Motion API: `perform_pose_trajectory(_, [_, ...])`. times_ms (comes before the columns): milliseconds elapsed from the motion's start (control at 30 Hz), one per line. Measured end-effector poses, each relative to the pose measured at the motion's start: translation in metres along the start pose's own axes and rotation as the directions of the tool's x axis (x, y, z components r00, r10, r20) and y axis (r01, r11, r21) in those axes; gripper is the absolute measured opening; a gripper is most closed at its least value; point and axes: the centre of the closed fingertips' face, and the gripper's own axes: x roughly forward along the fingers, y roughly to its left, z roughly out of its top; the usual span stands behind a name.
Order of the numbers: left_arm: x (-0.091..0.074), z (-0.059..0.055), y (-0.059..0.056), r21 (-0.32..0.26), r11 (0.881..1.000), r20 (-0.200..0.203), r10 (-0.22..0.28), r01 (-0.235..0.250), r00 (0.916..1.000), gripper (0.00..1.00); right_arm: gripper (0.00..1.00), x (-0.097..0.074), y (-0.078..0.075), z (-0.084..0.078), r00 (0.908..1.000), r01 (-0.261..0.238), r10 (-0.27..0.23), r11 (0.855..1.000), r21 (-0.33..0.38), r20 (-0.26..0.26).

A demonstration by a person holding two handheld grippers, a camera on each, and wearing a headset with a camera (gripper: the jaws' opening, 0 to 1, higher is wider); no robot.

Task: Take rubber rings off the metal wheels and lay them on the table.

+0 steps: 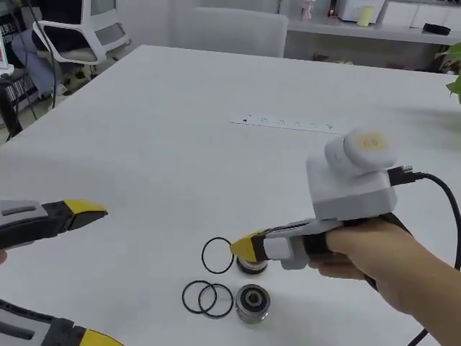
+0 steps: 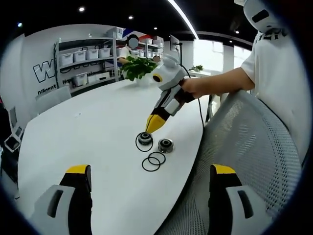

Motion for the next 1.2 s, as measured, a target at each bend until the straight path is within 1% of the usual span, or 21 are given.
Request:
perform_pose_trajectory(133, [0.000,-0.005,-0.003,-0.013,1.000,-0.004,0.005,-0.005,1.0000,0.99,0.00,0.004,0.003,-0.006,0.9996,-0.010,0.010,1.000,-0.011,-0.028])
perform_pose_trajectory(200, [0.000,-0.006,-0.004,-0.026,1.000,0.004,0.012,-0.012,0.9999,0.99,0.00,0.006,0.004,-0.008,0.9991,-0.018,0.018,1.000,-0.013,-0.038])
perform_pose_trajectory(267, [0.001,-0.006,-0.004,-0.037,0.999,0.010,0.015,-0.015,0.9998,0.99,0.00,0.008,0.006,-0.012,0.9979,-0.027,0.027,1.000,-0.010,-0.059])
perform_pose_trajectory(333, [0.000,-0.006,-0.002,-0.044,0.999,0.010,0.020,-0.020,0.9997,0.99,0.00,0.010,0.006,-0.018,0.9960,-0.035,0.035,0.999,-0.001,-0.083])
perform_pose_trajectory(433, [0.000,-0.005,0.003,-0.047,0.998,0.016,0.035,-0.035,0.9992,0.99,0.00,0.013,0.009,-0.023,0.9942,-0.044,0.045,0.999,0.006,-0.098])
perform_pose_trajectory(533, [0.001,-0.009,0.001,-0.046,0.999,0.001,0.030,-0.030,0.9995,0.99,0.00,0.015,0.011,-0.024,0.9934,-0.045,0.045,0.999,-0.003,-0.106])
perform_pose_trajectory(567, [0.002,-0.011,-0.001,-0.041,0.999,-0.010,0.022,-0.022,0.9997,0.99,0.00,0.016,0.012,-0.025,0.9927,-0.050,0.049,0.999,-0.003,-0.110])
perform_pose_trajectory(633, [0.002,-0.015,-0.002,-0.036,0.999,-0.032,0.017,-0.019,0.9993,0.99,0.00,0.017,0.012,-0.028,0.9919,-0.052,0.051,0.999,-0.003,-0.116])
perform_pose_trajectory(733, [0.002,-0.017,0.000,-0.035,0.999,-0.038,0.025,-0.027,0.9990,0.99,0.00,0.019,0.010,-0.032,0.9898,-0.045,0.043,0.999,-0.013,-0.136])
perform_pose_trajectory(767, [0.002,-0.016,0.000,-0.038,0.999,-0.034,0.026,-0.027,0.9991,0.99,0.00,0.020,0.008,-0.033,0.9895,-0.031,0.029,0.999,-0.014,-0.141])
perform_pose_trajectory(833, [0.002,-0.016,0.001,-0.043,0.999,-0.029,0.028,-0.030,0.9992,0.99,0.00,0.020,0.006,-0.034,0.9894,-0.023,0.020,1.000,-0.015,-0.144])
perform_pose_trajectory(933, [0.002,-0.018,0.001,-0.045,0.999,-0.038,0.029,-0.031,0.9989,0.99,0.00,0.020,0.003,-0.035,0.9898,-0.015,0.014,1.000,-0.006,-0.142])
perform_pose_trajectory(1067, [0.003,-0.018,0.000,-0.051,0.998,-0.036,0.025,-0.027,0.9990,0.98,0.00,0.021,0.000,-0.037,0.9893,-0.001,0.002,1.000,0.005,-0.146])
perform_pose_trajectory(1133, [0.004,-0.021,-0.001,-0.060,0.998,-0.048,0.016,-0.019,0.9987,0.98,0.00,0.021,-0.001,-0.037,0.9896,0.002,-0.002,1.000,0.004,-0.144])
perform_pose_trajectory(1200, [0.005,-0.022,-0.003,-0.051,0.999,-0.059,0.008,-0.011,0.9983,0.98,0.00,0.022,0.000,-0.036,0.9907,0.003,-0.002,1.000,0.010,-0.136])
